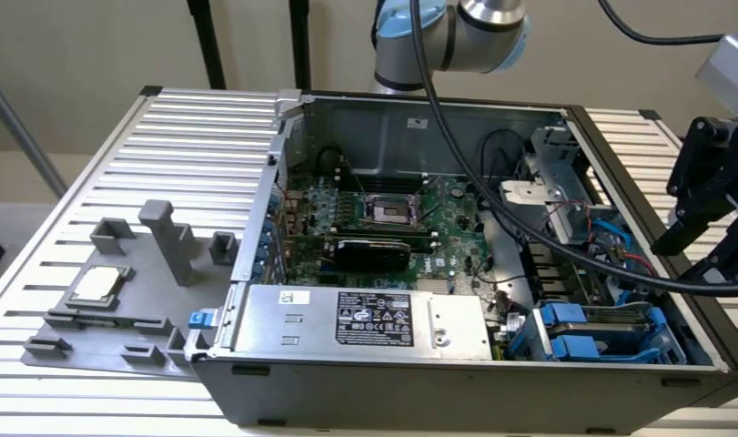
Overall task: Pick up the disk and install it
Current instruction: 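Insert the first disk wire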
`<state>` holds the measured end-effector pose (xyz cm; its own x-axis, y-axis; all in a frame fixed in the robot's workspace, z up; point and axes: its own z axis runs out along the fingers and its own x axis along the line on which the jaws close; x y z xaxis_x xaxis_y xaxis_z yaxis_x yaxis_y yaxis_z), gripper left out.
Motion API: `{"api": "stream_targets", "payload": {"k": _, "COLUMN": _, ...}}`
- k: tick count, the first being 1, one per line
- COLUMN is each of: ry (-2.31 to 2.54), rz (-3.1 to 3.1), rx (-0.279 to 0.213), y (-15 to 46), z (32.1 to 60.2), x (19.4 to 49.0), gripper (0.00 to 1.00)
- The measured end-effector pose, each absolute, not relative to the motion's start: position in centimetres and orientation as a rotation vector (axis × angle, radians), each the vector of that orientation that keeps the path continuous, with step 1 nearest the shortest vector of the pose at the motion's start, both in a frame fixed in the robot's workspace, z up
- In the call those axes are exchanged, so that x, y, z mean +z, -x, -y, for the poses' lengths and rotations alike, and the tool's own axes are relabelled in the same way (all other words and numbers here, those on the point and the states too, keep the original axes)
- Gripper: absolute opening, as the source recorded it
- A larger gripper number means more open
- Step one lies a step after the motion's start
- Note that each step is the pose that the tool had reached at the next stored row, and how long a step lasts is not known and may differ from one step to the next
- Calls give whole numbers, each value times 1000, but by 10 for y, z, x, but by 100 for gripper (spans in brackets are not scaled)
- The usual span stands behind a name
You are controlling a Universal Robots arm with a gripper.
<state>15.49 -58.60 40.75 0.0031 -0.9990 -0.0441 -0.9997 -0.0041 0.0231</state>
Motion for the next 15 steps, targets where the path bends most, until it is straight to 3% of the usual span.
{"api": "stream_targets", "payload": {"k": 15, "ry": 2237, "rz": -2185, "rx": 74, "y": -165, "z": 572, "x": 380, "gripper": 41}}
